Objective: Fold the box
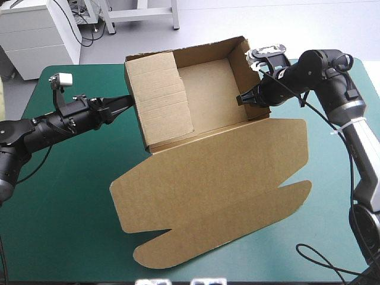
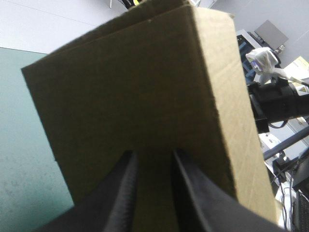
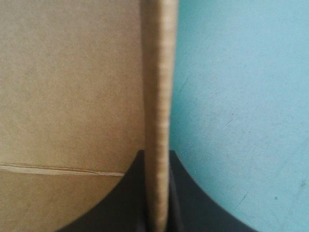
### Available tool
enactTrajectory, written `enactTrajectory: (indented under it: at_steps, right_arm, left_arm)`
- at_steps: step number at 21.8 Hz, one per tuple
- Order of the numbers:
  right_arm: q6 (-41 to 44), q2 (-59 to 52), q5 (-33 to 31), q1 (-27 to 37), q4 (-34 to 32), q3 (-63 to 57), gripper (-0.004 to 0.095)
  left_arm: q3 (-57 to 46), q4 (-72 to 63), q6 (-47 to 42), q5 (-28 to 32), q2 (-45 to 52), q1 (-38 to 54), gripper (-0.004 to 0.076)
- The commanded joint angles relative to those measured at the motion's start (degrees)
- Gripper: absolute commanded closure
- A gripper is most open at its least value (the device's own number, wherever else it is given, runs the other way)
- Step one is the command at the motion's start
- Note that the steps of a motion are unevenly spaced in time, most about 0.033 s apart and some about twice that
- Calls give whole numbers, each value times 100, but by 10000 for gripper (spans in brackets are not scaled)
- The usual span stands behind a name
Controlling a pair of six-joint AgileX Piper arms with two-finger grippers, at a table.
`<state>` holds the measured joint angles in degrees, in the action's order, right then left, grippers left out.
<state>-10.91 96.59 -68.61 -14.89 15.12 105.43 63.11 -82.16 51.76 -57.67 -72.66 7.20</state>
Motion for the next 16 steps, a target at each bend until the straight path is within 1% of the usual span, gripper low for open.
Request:
enactTrajectory:
  at_steps: [1, 3, 8, 11, 13, 14, 16]
  right_arm:
    - [39, -252, 274, 4, 135, 168, 920]
    - [39, -252, 263, 4, 49, 168, 920]
    - [39, -252, 256, 4, 26, 168, 920]
    - [39, -252, 256, -70, 22, 168, 920]
    - [39, -252, 256, -153, -40, 168, 920]
    - [39, -252, 256, -173, -40, 168, 919]
    - [48, -252, 256, -209, -123, 168, 920]
  left_arm:
    - [218, -669, -136, -380, 174, -35, 337]
    - [227, -959, -440, -575, 174, -24, 262]
    - [241, -876, -455, -644, 174, -24, 260]
    - [241, -863, -455, -366, 174, -24, 267]
    - [241, -827, -580, -354, 166, -24, 267]
    - [254, -737, -701, -342, 166, -24, 267]
    - [434, 194, -1159, -344, 166, -36, 258]
